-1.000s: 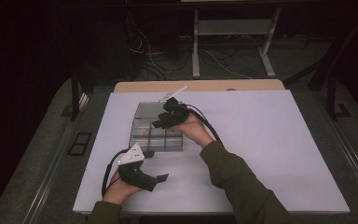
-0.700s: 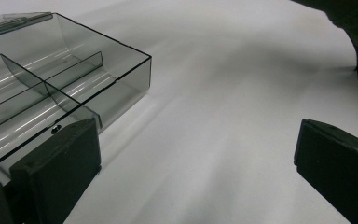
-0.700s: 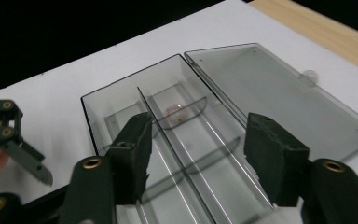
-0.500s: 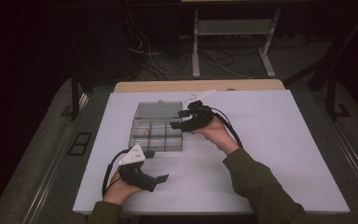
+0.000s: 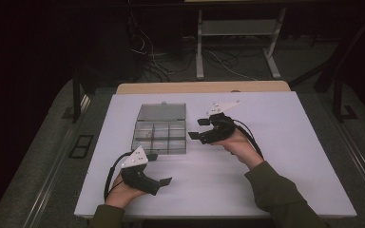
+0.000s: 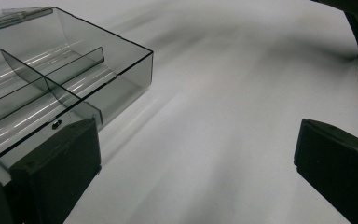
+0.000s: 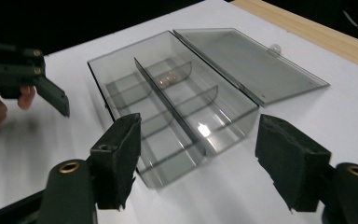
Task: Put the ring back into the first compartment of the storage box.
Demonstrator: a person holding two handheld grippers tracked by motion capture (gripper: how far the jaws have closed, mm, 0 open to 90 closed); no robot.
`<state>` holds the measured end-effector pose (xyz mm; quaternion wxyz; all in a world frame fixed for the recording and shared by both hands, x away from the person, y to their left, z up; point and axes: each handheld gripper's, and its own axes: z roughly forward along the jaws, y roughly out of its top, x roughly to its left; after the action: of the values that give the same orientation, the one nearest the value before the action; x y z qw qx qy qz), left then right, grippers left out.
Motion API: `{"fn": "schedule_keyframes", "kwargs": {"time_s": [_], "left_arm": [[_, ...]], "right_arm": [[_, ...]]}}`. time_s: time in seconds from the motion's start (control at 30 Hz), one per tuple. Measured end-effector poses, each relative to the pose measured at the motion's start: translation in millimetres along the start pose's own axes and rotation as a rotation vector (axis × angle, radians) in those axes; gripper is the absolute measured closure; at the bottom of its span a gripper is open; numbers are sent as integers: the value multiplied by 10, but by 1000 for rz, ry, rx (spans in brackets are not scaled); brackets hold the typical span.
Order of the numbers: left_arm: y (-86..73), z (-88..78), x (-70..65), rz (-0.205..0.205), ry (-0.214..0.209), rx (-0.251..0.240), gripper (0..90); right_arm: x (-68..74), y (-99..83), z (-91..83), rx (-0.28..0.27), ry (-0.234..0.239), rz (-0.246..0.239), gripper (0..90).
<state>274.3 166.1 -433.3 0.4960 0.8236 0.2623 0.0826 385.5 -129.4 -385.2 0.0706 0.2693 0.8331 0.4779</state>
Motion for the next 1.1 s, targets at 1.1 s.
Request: {"fn": "schedule_keyframes", "kwargs": {"time_s": [1.1], "left_arm": [[-18, -5, 23, -1, 12, 5, 0]], "right_arm": [[23, -886, -733, -34, -132, 71, 200]]}}
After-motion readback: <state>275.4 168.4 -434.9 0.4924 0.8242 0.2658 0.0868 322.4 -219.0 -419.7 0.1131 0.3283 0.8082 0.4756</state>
